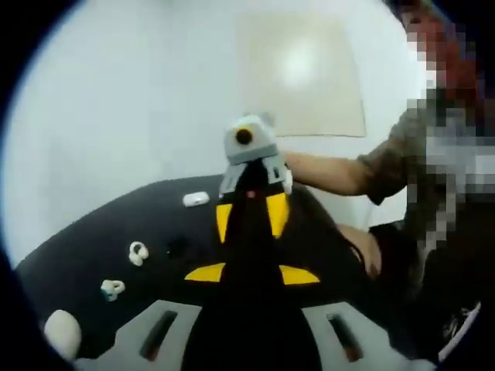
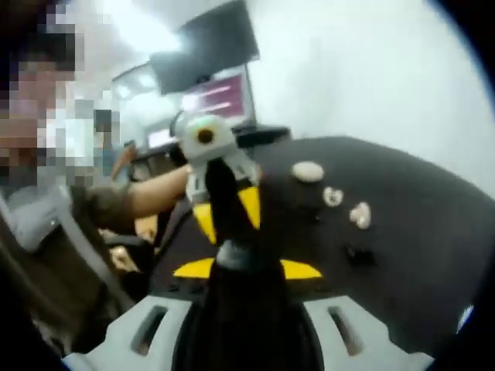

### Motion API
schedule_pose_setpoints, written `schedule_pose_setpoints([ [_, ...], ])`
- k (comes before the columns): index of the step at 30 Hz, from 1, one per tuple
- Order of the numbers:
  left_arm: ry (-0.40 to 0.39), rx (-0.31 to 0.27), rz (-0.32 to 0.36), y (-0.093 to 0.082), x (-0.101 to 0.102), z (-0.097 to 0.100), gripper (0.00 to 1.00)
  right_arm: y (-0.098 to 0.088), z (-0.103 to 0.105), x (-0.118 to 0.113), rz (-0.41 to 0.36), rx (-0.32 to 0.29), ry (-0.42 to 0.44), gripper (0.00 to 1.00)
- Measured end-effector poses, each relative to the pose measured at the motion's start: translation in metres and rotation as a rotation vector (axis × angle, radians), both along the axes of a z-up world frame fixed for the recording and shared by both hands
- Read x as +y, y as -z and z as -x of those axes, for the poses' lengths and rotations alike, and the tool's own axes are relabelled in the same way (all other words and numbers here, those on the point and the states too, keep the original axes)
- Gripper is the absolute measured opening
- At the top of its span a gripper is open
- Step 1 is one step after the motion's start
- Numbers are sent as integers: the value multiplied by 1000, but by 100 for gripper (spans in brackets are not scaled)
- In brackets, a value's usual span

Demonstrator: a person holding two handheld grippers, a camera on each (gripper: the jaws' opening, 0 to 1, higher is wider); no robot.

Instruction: Pick up three earphones and place each one into its charging case using tactile feedback, ensure that each earphone is properly inserted and securely positioned inside the case.

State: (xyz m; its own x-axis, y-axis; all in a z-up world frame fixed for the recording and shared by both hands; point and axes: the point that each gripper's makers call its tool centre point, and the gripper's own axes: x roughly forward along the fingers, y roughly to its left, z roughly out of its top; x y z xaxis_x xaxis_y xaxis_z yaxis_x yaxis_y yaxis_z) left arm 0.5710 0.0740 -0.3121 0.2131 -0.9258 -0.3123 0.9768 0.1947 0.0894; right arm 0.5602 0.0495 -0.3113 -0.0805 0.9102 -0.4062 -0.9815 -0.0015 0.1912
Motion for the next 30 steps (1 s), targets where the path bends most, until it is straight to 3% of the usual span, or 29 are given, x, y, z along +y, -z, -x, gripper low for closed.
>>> schedule_pose_setpoints([
  [4, -32, -11, -19, 3, 3, -7, 21, 9, 3, -6, 40, -27, 10, 33],
  [6, -94, -36, -35, 3, 9, -19, 16, 7, 8, -12, 37, -30, -12, 31],
  [8, -102, -45, -40, 4, 10, -21, 12, 6, 16, -16, 34, -19, -50, 28],
  [11, -93, -33, -47, 6, 9, -19, 13, 7, 11, -22, 41, -11, -28, 29],
  [17, -66, 7, 7, -3, 6, -15, 14, -5, -16, -13, -91, 144, 118, 31],
  [19, -64, 20, 43, -9, 6, -14, 14, -1, -17, -10, -86, 153, 122, 32],
  [21, -54, 44, 74, -13, 5, -11, 14, 4, -14, -2, -86, 207, 136, 34],
  [22, -48, 54, 79, -13, 4, -10, 15, 2, -15, 0, -93, 197, 132, 34],
  [26, -45, 20, 17, -1, 1, -8, 13, 3, -10, 8, -62, 207, 143, 30],
  [28, -43, 37, 17, -1, 3, -8, 13, 4, -8, 9, -38, 123, 118, 30],
  [30, -42, 55, 35, -4, 4, -7, 13, -2, -2, 11, -54, -56, 50, 30],
])
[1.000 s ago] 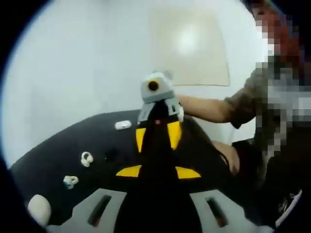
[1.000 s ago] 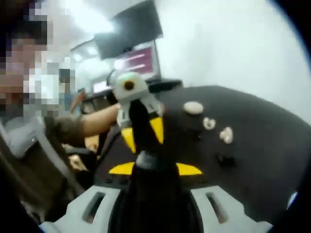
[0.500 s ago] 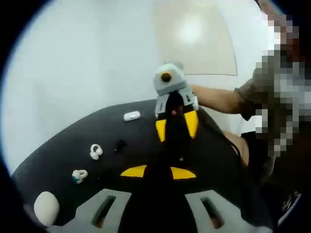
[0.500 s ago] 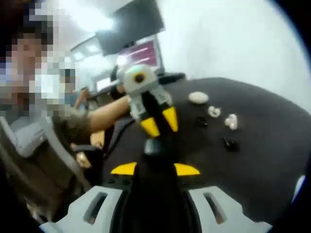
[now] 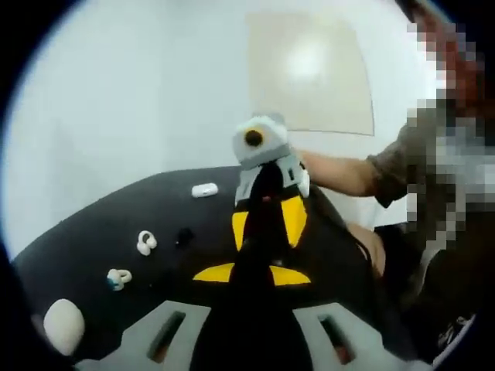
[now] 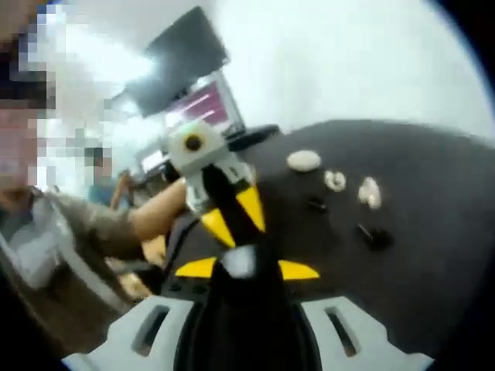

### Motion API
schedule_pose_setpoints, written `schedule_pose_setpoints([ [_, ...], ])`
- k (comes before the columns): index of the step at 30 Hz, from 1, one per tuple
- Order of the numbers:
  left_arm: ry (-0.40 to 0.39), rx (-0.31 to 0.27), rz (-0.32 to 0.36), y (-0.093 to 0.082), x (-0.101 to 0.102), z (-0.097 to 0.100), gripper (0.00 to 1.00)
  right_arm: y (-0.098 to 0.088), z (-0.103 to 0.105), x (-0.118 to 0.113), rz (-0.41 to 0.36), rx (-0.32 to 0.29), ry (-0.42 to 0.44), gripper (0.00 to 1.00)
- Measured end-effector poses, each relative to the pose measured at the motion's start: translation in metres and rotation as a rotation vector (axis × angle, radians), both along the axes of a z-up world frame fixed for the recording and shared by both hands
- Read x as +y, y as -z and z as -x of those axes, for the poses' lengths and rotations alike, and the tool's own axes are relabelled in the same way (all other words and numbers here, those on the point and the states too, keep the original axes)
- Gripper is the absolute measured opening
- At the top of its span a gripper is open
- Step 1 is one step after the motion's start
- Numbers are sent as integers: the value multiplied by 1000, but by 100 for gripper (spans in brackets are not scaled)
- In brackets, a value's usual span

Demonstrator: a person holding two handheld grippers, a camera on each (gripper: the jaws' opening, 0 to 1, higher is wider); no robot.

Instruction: Pick up three earphones and place each one into its charging case using tactile feedback, ensure that each earphone is properly inserted and securely positioned inside the case.

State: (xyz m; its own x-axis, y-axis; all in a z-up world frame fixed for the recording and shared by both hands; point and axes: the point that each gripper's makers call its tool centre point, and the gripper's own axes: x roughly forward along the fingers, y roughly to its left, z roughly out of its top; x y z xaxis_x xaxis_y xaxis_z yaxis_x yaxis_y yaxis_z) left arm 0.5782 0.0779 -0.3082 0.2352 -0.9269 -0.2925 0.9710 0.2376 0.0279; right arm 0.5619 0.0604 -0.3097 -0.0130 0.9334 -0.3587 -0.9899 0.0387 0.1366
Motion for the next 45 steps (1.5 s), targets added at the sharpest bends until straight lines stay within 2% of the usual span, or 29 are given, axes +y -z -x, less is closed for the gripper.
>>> schedule_pose_setpoints([
  [2, 5, 23, 18, -2, 0, 1, 14, -3, 3, 0, 2, -142, -28, 30],
  [4, 16, 38, 28, -3, -1, 4, 15, -8, 7, -1, -2, -316, -68, 30],
  [5, 31, 48, 37, -4, -2, 7, 18, -11, 8, 0, -11, -393, -73, 28],
  [6, 68, 81, 77, -9, -7, 14, 24, -14, 8, 1, -19, -459, -78, 27],
  [7, 84, 103, 85, -9, -9, 18, 30, -15, 9, 1, -10, -527, -84, 26],
  [8, 81, 107, 71, -6, -10, 18, 36, -16, 7, 2, 3, -600, -85, 26],
  [9, 73, 107, 42, 0, -10, 17, 37, -17, 8, 4, 15, -710, -99, 26],
  [12, 73, 84, -23, 12, -13, 18, 31, -18, 18, 10, 6, -875, -140, 24],
  [13, 70, 77, -34, 14, -13, 17, 30, -17, 20, 11, 1, -897, -142, 24],
  [14, 67, 61, -50, 16, -14, 16, 29, -16, 22, 12, -2, -896, -136, 23],
  [15, 71, 55, -38, 13, -15, 18, 28, -17, 21, 12, -11, -885, -130, 23],
  [16, 70, 41, -42, 13, -16, 17, 26, -18, 20, 11, -31, -852, -116, 23],
  [20, 76, -27, -54, 12, -21, 18, 20, -23, 15, 6, -116, -641, -72, 20],
  [21, 78, -36, -54, 11, -22, 19, 20, -24, 14, 5, -129, -613, -68, 20],
  [25, 84, -63, -49, 10, -27, 16, 20, -26, 15, 6, -170, -602, -80, 19],
  [27, 105, -32, -52, 11, -27, 19, 15, -26, 14, 8, -169, -617, -80, 19],
  [28, 96, -35, -51, 11, -27, 16, 15, -26, 14, 7, -167, -619, -84, 19],
  [34, 63, -9, -43, 11, -26, 8, 15, -35, 1, -9, -133, -565, -52, 19],
  [37, 61, -10, -44, 11, -27, 9, 15, -43, -5, -17, -139, -503, -15, 19],
  [41, 61, -10, -42, 10, -27, 8, 15, -43, 0, -10, -134, -479, -33, 18],
  [45, 59, -14, -42, 10, -26, 9, 15, -32, 5, 3, -90, -447, -68, 18],
])
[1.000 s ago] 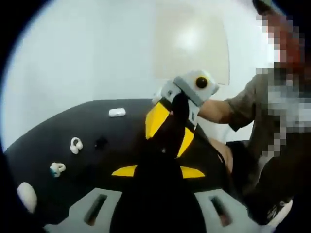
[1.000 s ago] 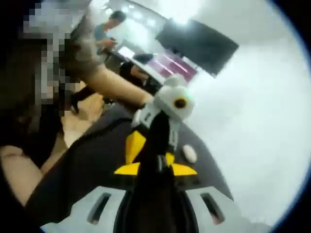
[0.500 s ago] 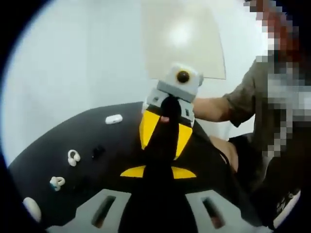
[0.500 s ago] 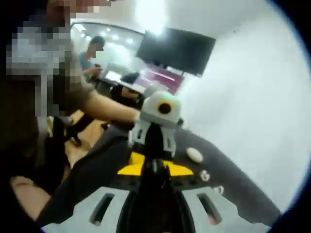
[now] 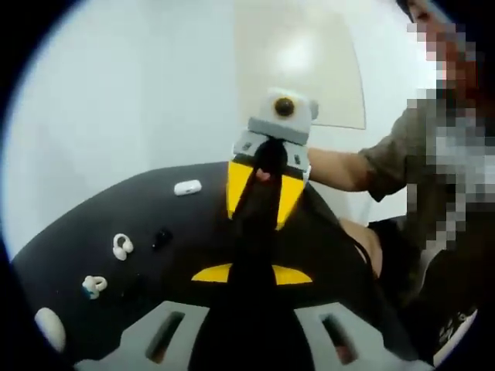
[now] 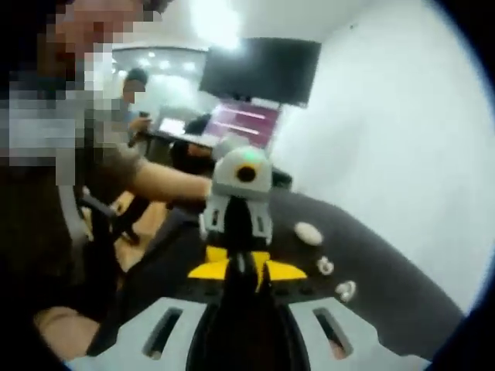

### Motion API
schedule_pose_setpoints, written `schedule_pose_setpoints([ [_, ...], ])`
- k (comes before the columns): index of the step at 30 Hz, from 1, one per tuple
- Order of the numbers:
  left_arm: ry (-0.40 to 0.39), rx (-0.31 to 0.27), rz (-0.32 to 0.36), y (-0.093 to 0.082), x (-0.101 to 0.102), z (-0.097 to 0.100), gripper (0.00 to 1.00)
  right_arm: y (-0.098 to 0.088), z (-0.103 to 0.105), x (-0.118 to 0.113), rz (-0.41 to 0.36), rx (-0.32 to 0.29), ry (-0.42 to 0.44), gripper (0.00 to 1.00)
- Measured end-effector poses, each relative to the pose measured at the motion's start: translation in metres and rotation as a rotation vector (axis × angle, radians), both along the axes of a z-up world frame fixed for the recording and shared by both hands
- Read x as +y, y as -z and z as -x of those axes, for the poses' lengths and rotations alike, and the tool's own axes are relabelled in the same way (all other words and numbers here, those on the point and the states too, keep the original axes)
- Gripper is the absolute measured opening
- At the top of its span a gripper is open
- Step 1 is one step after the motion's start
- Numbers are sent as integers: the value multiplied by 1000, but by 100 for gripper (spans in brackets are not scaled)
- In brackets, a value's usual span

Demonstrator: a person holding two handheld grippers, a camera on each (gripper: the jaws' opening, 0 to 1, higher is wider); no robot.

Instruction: Pick up three earphones and place each one into its charging case using tactile feedback, ensure that each earphone is properly inserted and securely positioned inside the case.

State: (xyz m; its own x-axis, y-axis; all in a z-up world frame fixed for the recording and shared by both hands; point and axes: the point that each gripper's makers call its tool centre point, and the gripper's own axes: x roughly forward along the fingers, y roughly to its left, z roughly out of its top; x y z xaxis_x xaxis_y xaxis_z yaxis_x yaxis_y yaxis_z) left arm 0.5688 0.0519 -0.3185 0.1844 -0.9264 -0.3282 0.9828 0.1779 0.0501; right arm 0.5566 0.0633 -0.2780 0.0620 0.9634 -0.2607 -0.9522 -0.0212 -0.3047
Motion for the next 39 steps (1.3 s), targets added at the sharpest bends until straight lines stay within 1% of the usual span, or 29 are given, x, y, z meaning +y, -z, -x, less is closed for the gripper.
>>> schedule_pose_setpoints([
  [2, 1, -1, 0, 0, 0, 1, 14, 7, -1, 6, 30, 1, -8, 19],
  [4, 1, -4, 0, 0, 1, 1, 14, 11, -1, 9, 38, 13, -14, 19],
  [8, 7, -12, -3, 0, 2, 3, 14, 10, 0, 9, 30, 140, -30, 18],
  [10, 8, -12, -4, 0, 2, 3, 14, 9, -2, 9, 22, 166, -41, 18],
  [11, 8, -13, -4, 0, 2, 4, 14, 9, -2, 10, 11, 194, -48, 18],
  [15, 10, -13, -4, 0, 2, 3, 14, 8, -2, 8, -16, 202, -67, 18],
  [18, 13, -15, -3, 0, 1, 4, 14, 7, -2, 8, -20, 211, -74, 18],
  [20, 13, -15, -2, 0, 1, 4, 14, 6, -2, 8, -21, 229, -82, 18],
  [22, 16, -20, -4, 1, 1, 4, 14, 5, -1, 7, -28, 287, -90, 17],
  [23, 17, -27, -5, 0, 1, 4, 14, 3, -1, 7, -51, 372, -85, 17],
  [24, 19, -38, -7, 0, 0, 5, 14, 3, -3, 6, -51, 447, -76, 17],
  [26, 18, -44, -10, 0, 0, 4, 14, 3, -7, 5, -52, 580, -55, 17],
  [27, 19, -47, -10, 0, 0, 5, 14, 3, -7, 5, -49, 630, -50, 17],
  [28, 22, -62, -13, 0, 0, 5, 14, 3, -8, 5, -51, 655, -49, 18],
  [29, 22, -69, -13, 0, 0, 5, 14, 2, -8, 5, -58, 695, -40, 18],
  [30, 21, -71, -14, 0, 0, 5, 14, 1, -9, 5, -70, 712, -30, 18],
  [31, 21, -69, -15, 0, 0, 5, 14, -2, -13, 6, -104, 713, -18, 18],
  [32, 23, -70, -14, -1, 0, 5, 14, -6, -21, 4, -151, 705, 14, 17],
  [33, 33, -69, -12, -1, -1, 7, 14, -5, -32, 1, -171, 645, 74, 13],
  [34, 26, -55, -19, 1, 0, 7, 14, -3, -32, -1, -154, 593, 64, 13],
  [35, 28, -50, -9, 0, 0, 7, 14, -6, -28, -1, -182, 606, 55, 13],
  [36, 25, -48, -10, 0, 0, 7, 14, -8, -29, -2, -200, 596, 59, 12],
  [37, 26, -49, -10, 0, 0, 7, 14, -9, -29, -2, -207, 577, 61, 12],
  [39, 23, -37, -6, 0, 0, 6, 14, -19, -32, -5, -261, 536, 62, 13],
])
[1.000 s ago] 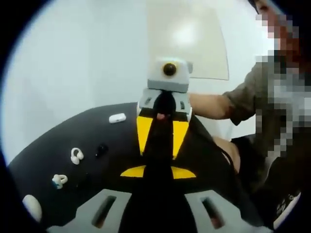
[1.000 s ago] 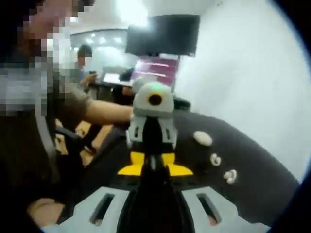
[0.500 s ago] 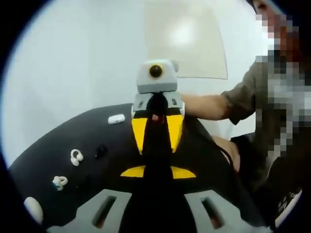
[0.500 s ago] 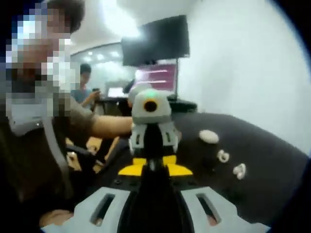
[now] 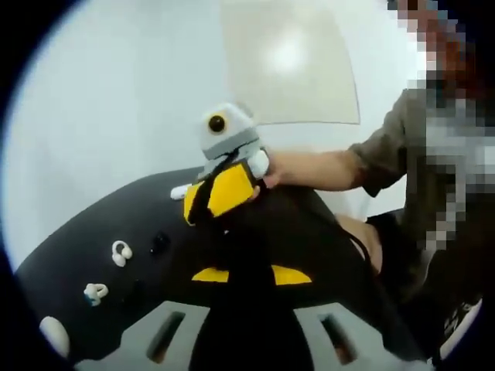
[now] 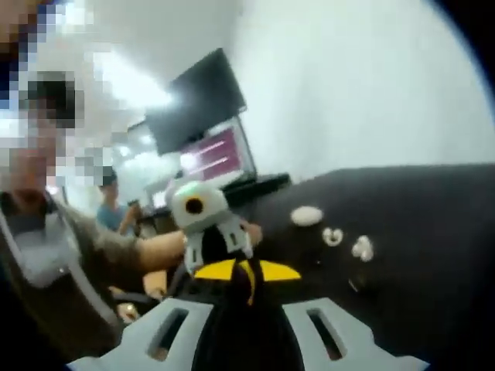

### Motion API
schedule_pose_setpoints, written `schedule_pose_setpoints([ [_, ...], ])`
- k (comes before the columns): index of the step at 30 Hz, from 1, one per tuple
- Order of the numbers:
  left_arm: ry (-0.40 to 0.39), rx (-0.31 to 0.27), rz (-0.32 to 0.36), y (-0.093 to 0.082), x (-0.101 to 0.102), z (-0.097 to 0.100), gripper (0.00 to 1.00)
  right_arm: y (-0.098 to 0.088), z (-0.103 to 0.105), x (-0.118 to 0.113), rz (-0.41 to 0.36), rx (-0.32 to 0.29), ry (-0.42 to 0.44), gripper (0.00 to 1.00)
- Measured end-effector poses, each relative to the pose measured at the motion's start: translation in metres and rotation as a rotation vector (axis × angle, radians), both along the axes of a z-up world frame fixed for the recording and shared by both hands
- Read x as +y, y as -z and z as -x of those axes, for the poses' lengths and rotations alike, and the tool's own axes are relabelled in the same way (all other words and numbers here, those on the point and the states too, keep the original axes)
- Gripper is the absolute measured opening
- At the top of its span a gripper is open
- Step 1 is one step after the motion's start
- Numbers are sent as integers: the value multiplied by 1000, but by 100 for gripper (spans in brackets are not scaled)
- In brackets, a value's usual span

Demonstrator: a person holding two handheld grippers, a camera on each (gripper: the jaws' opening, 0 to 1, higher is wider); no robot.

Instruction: Pick up three earphones and place each one into its charging case using tactile feedback, ensure that each earphone is properly inserted and securely positioned inside the case.

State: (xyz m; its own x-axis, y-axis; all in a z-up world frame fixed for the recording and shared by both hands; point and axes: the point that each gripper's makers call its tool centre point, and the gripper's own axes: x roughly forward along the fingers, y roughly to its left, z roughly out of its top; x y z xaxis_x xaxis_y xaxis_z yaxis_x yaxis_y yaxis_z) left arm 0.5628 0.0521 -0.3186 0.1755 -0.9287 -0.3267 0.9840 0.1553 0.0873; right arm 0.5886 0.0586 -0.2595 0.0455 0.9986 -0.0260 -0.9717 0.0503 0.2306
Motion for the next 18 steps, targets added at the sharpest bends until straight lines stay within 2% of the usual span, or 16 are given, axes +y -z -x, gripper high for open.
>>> schedule_pose_setpoints([
  [1, -2, 5, 1, 0, 0, 0, 14, -6, -4, -3, -21, -16, 23, 14],
  [3, -8, 20, 4, 0, 0, -1, 14, -26, -29, -18, -93, -43, 175, 14],
  [5, -9, 22, 4, 0, 1, -1, 14, -37, -63, -44, -124, 5, 361, 14],
  [6, -9, 20, 4, 0, 0, -1, 14, -30, -78, -55, -77, 54, 441, 14],
  [7, -9, 18, 4, 0, 1, -1, 14, -18, -85, -64, 2, 92, 492, 14],
  [8, -9, 18, 4, 0, 1, -1, 14, -8, -91, -69, 71, 104, 513, 14],
  [10, -8, 16, 4, 0, 1, -2, 14, 9, -94, -71, 128, 138, 547, 15],
  [12, -7, 14, 4, 0, 1, -2, 14, 25, -91, -65, 188, 169, 546, 19],
  [14, -6, 11, 4, 0, 1, -2, 14, 39, -88, -59, 227, 257, 565, 19],
  [16, -7, 12, 5, 0, 1, -2, 14, 44, -83, -44, 216, 349, 553, 19],
  [17, -7, 11, 5, 0, 1, -2, 14, 46, -82, -38, 211, 379, 559, 19],
  [18, -7, 12, 6, 0, 1, -2, 14, 48, -82, -35, 233, 372, 563, 19],
])
